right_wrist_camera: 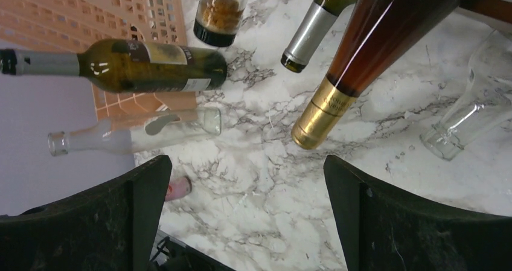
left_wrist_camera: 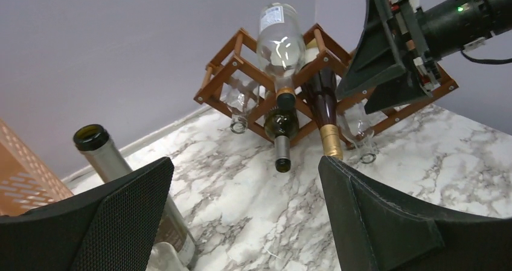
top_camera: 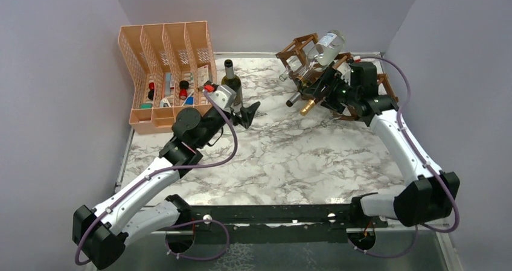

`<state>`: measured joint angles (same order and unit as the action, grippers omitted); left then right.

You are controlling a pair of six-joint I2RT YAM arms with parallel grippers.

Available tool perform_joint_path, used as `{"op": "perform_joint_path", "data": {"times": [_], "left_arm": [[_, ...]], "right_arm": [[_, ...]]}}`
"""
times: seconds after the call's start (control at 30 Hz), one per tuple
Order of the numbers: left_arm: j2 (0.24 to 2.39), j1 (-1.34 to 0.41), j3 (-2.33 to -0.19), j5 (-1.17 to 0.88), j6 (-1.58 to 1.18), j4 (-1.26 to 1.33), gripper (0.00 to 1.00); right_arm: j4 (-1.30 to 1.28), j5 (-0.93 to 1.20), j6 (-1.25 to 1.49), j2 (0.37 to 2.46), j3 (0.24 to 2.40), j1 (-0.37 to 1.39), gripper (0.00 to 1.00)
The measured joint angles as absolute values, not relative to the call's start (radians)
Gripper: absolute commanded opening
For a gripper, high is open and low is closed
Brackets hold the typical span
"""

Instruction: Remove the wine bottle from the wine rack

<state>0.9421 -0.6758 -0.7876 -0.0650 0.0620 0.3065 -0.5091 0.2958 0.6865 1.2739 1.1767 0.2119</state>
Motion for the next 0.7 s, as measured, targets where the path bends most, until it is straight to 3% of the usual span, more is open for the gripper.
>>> {"op": "perform_joint_path", "data": {"times": [0.33, 0.7], "left_arm": [[0.797, -0.675, -0.643, -0.036, 0.096, 0.410, 0.97], [0.790, -0.675, -0.631, -0.030, 0.087, 0.447, 0.95]], "right_arm": [[-0.374, 0.129, 0.798, 1.509, 1.284, 0.318, 0.99], [-0.255, -0.061, 0.939, 1.576, 1.275, 0.337, 0.87]]}}
